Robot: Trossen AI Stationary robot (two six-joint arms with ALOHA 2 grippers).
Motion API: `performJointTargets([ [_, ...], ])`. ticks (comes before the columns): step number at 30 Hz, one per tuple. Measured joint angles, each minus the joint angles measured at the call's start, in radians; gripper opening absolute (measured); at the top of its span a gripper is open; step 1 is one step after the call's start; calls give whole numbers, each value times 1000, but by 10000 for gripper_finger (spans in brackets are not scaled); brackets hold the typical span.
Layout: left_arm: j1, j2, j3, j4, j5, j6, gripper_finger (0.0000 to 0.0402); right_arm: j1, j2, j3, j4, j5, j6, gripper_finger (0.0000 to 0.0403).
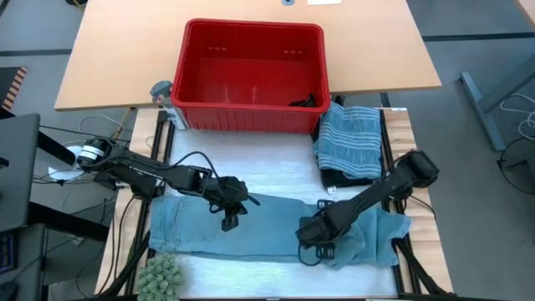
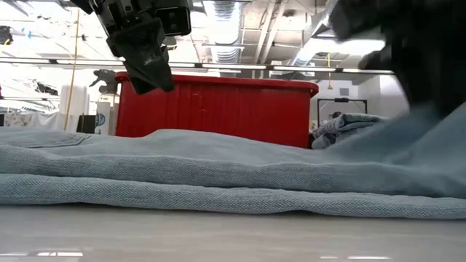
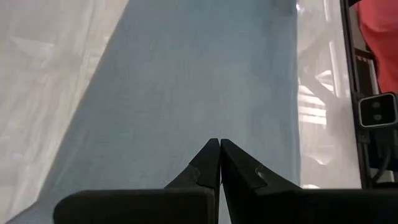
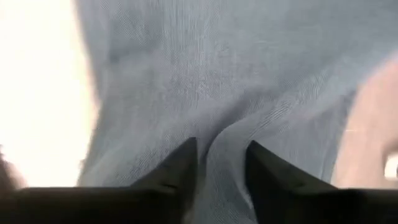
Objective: Fold Laundry from Bin
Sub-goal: Fold the light blue pants
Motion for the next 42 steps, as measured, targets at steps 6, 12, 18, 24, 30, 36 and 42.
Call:
performJointTargets([
  [6, 0, 3, 0, -21, -33, 1, 0, 46, -201, 27, -172, 51, 316, 227],
  [12, 0, 3, -1, -62, -58, 6, 0, 245, -319, 26, -354, 124, 747, 238],
  [18, 0, 3, -1, -79, -58, 27, 0, 449, -313, 26, -288, 148, 1115, 239],
  [24, 2, 3, -1, -69, -58, 27, 0, 570, -293, 25, -270, 196, 1292, 239],
  [30, 6, 3, -1, -71, -54, 27, 0, 643, -299, 16, -298, 217, 1427, 239],
  [36, 6, 4, -1, -76, -53, 32, 0, 677, -300, -44, -295, 298, 1459, 240],
  [42, 6, 4, -1, -77, -53, 42, 0, 659, -299, -89, -270, 403, 1444, 240],
])
